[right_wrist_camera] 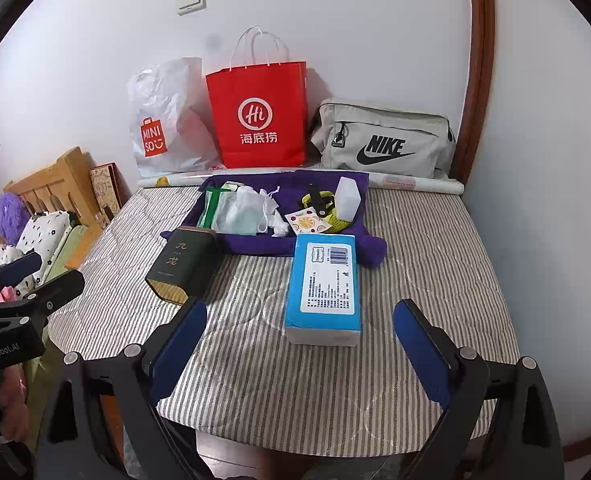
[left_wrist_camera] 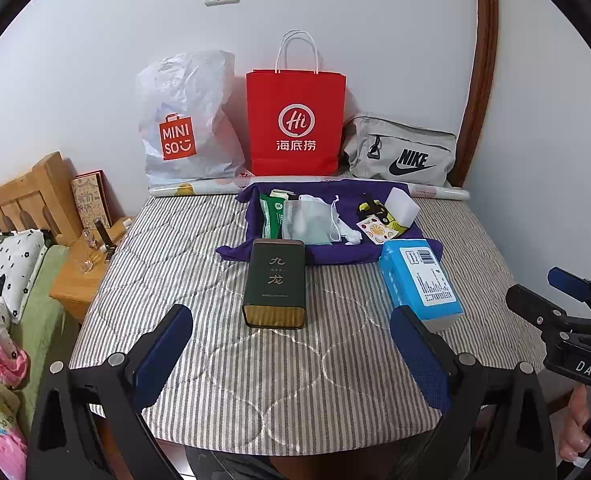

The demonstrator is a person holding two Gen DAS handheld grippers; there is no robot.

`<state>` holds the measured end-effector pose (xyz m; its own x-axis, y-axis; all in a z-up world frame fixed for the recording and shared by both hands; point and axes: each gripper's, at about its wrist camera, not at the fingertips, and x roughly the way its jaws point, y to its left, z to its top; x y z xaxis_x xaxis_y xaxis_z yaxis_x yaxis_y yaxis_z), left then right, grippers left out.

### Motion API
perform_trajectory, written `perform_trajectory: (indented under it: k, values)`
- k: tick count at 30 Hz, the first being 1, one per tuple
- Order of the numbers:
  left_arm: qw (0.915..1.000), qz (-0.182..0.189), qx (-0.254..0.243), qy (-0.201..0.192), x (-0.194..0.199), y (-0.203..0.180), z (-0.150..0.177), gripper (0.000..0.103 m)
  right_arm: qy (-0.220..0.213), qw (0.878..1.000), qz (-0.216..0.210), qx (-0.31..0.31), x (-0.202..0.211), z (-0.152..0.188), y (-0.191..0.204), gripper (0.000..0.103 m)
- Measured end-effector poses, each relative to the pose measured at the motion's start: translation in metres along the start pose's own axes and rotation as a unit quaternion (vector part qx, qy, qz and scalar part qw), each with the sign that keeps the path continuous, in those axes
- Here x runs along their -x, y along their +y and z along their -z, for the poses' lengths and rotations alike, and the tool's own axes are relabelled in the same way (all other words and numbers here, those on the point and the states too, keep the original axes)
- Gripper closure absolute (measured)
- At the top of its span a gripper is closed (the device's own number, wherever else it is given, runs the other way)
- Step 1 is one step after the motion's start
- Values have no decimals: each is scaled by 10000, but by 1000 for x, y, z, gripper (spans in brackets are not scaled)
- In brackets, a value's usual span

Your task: Organize soft objects

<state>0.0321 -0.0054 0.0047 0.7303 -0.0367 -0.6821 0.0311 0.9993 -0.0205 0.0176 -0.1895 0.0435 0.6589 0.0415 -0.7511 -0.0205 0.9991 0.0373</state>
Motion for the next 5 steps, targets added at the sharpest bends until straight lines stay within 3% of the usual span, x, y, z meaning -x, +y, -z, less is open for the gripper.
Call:
perform_trajectory:
  k: [5]
  values:
    - [10000, 60, -67, -17, -2, 1, -1, 3, 3, 10000, -3, 0, 0, 0, 0, 9]
